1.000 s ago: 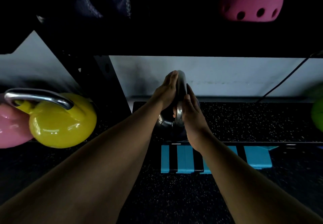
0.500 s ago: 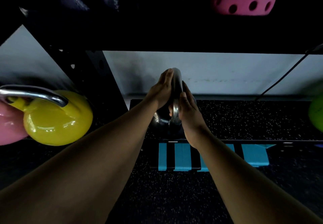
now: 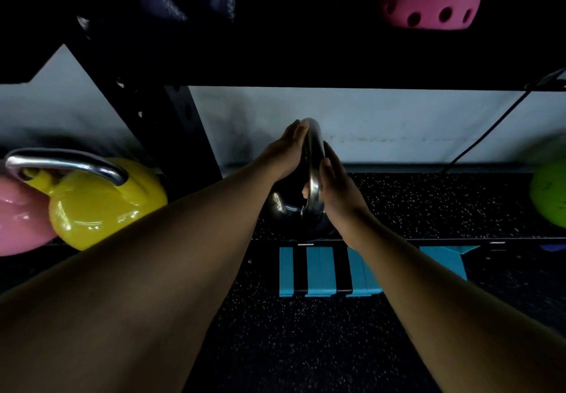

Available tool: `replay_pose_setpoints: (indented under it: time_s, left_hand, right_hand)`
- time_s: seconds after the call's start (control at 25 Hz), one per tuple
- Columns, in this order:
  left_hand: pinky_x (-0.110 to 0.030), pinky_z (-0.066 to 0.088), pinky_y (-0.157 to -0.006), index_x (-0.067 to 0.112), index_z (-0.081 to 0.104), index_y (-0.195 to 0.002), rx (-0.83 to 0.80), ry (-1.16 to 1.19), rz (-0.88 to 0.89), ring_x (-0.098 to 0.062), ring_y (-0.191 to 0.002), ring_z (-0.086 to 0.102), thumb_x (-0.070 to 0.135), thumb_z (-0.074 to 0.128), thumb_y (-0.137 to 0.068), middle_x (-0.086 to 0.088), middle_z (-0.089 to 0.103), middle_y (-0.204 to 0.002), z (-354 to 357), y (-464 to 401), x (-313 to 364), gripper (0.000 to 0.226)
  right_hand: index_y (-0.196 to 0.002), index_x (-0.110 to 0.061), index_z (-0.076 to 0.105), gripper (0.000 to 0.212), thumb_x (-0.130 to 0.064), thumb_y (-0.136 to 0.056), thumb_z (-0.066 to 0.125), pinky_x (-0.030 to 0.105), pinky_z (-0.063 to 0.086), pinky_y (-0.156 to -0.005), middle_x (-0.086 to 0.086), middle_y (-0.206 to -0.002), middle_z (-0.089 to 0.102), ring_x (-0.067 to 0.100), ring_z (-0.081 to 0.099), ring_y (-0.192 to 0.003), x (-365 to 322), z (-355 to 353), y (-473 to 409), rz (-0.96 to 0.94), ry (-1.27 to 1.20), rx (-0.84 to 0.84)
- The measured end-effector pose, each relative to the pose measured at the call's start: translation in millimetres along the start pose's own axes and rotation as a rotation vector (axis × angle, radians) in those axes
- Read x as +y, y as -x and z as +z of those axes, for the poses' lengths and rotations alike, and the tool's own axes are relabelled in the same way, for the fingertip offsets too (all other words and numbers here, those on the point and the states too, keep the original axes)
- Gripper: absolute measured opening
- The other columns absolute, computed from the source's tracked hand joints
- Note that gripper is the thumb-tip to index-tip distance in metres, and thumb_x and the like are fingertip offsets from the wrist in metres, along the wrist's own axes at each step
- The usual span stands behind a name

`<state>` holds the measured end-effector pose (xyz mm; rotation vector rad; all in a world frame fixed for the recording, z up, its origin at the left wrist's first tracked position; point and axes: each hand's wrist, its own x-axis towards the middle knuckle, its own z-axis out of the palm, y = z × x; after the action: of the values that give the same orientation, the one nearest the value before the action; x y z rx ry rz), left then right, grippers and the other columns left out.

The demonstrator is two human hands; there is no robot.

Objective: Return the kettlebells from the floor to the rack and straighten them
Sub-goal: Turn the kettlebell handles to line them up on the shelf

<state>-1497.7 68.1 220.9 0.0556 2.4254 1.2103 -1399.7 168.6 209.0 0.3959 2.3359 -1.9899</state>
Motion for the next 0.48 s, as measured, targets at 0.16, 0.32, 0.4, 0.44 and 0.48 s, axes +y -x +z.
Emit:
replay_pose_setpoints:
  time_s: [0.16,0.32,0.4,0.44,0.48]
  left_hand:
    - [-0.041,0.036,-0.104,0.024,0.026,-0.152,-0.038,-0.358,0.239,-0.039,-0.134,0.043,0.047,0.024,-0.102,-0.017,0.041,-0.149,-27.6,10.2,1.1,0.055]
    - [-0.045,0.04,-0.099,0.035,0.017,-0.152,-0.198,-0.841,0.315,-0.037,-0.128,0.047,0.057,0.026,-0.098,-0.014,0.044,-0.144,-55.4,47.0,-16.7,0.059]
    - [-0.048,0.036,-0.103,0.031,0.024,-0.15,-0.231,-0.941,0.361,-0.034,-0.131,0.043,0.055,0.032,-0.098,-0.011,0.045,-0.144,-71.2,65.2,-24.2,0.058]
    - [-0.047,0.035,-0.104,0.028,0.03,-0.148,-0.234,-0.976,0.392,-0.032,-0.131,0.043,0.052,0.035,-0.098,-0.01,0.045,-0.145,-77.2,69.3,-29.3,0.056]
    - [-0.046,0.035,-0.104,0.026,0.035,-0.146,-0.225,-1.004,0.424,-0.031,-0.131,0.043,0.051,0.036,-0.099,-0.009,0.045,-0.145,-84.8,76.7,-33.3,0.054]
  right_hand:
    - [-0.139,-0.025,0.045,0.042,-0.043,-0.102,0.035,0.024,0.052,-0.064,0.01,-0.112,0.069,0.017,0.068,-0.083,-27.3,-19.2,8.4,-0.059,0.532,0.033]
    - [-0.126,-0.021,0.054,0.036,-0.041,-0.097,0.049,0.036,0.057,-0.074,0.01,-0.11,0.069,0.023,0.068,-0.09,-37.6,-36.1,30.2,-0.133,0.878,0.1]
    - [-0.123,-0.022,0.055,0.034,-0.039,-0.093,0.052,0.042,0.053,-0.084,0.01,-0.114,0.064,0.028,0.062,-0.103,-43.1,-36.2,45.9,-0.138,1.043,0.14]
    - [-0.122,-0.023,0.056,0.034,-0.037,-0.092,0.053,0.044,0.051,-0.087,0.009,-0.116,0.062,0.03,0.059,-0.107,-47.1,-33.8,53.0,-0.143,1.104,0.161]
    - [-0.121,-0.023,0.056,0.032,-0.036,-0.091,0.054,0.044,0.049,-0.089,0.009,-0.117,0.061,0.03,0.056,-0.109,-52.1,-28.0,59.0,-0.153,1.156,0.173]
